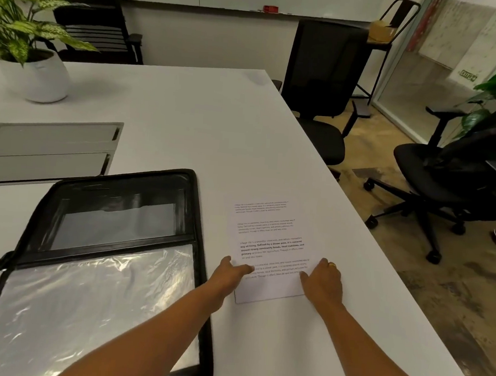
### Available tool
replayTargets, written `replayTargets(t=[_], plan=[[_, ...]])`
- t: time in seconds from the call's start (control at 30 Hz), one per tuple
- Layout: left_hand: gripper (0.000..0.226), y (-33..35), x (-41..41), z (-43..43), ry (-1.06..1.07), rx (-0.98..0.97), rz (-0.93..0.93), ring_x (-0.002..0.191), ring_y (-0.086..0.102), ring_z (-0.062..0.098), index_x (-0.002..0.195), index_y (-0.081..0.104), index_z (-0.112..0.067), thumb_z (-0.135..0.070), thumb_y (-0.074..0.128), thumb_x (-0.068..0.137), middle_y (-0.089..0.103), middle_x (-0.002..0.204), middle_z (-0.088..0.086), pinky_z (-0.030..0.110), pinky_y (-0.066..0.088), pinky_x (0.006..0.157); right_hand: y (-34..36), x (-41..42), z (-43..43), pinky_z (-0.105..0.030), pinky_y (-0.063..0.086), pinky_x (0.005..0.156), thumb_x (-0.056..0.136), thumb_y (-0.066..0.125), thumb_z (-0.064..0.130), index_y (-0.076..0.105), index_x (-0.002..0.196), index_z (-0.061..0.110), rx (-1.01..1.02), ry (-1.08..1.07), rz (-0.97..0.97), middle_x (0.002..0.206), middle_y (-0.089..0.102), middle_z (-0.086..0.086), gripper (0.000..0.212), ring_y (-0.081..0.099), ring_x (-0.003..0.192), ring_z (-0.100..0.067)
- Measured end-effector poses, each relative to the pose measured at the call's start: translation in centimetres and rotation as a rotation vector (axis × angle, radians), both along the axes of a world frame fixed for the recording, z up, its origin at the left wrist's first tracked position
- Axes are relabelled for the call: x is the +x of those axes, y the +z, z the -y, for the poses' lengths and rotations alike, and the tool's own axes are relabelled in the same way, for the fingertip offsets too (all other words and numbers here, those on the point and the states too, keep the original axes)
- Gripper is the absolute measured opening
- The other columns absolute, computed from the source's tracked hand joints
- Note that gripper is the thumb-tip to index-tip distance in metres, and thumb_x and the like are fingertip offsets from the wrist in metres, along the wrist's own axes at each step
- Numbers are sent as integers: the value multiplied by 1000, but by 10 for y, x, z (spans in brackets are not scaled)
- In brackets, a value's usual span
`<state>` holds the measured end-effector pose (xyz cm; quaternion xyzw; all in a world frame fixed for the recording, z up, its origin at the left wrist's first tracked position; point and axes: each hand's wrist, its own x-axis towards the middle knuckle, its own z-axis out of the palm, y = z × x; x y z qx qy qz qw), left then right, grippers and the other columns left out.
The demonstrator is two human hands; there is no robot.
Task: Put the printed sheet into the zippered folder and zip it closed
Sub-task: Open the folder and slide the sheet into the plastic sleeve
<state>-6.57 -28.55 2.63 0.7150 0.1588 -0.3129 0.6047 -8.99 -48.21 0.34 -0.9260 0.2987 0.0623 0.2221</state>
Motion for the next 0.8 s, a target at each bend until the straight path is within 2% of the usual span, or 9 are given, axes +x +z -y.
replayTargets(t=[0.1,0.2,0.3,0.4,0.53,0.63,0.73,0.8], plan=[[73,0,-1,3,18,57,19,136,33,28,148,13,-10,-24,58,91,30,151,10,35,29,109,3,5,3,-39,43,96,89,55,32,45,121,-3,48,-94,-20,128,47,-21,49,44,121,-34],[71,-3,1,0,50,57,16,136,33,29,148,16,-8,-23,57,91,29,151,12,36,29,110,5,8,12,-42,43,97,92,52,30,44,126,-3,202,-184,-47,130,48,-23,48,47,120,-37],[68,-7,-1,-2,68,53,10,135,34,31,147,20,-9,-22,57,91,30,151,13,39,31,110,4,6,15,-39,44,95,95,44,22,46,125,-4,260,-193,-32,129,51,-22,39,50,117,-36],[64,-9,-4,-3,84,50,9,133,37,31,145,23,-9,-22,57,92,33,148,14,41,33,109,3,1,13,-39,45,92,95,40,12,47,123,1,352,-222,95,127,54,-19,30,53,112,-35],[62,-6,-4,-5,81,89,41,130,40,31,144,27,-8,-22,57,92,36,146,15,39,35,106,8,-7,12,-40,45,95,96,40,9,45,129,10,565,-221,273,131,51,-15,33,51,114,-31],[65,0,0,-11,64,145,151,131,40,29,144,26,-6,-19,60,90,36,147,14,35,35,104,16,-15,14,-32,47,86,95,44,10,47,124,13,777,-207,401,122,55,-11,30,55,103,-24],[71,14,15,-21,139,-17,217,128,45,30,144,27,-7,-18,65,86,40,144,14,41,37,106,26,-21,16,-19,47,68,94,47,13,49,110,25,925,-163,510,104,60,1,20,58,86,-7],[51,28,26,-27,140,-142,270,112,58,27,131,44,-10,-14,65,85,56,131,12,41,49,91,32,-23,16,-18,48,67,94,48,15,50,105,28,992,-127,562,100,63,4,18,60,88,-8]])
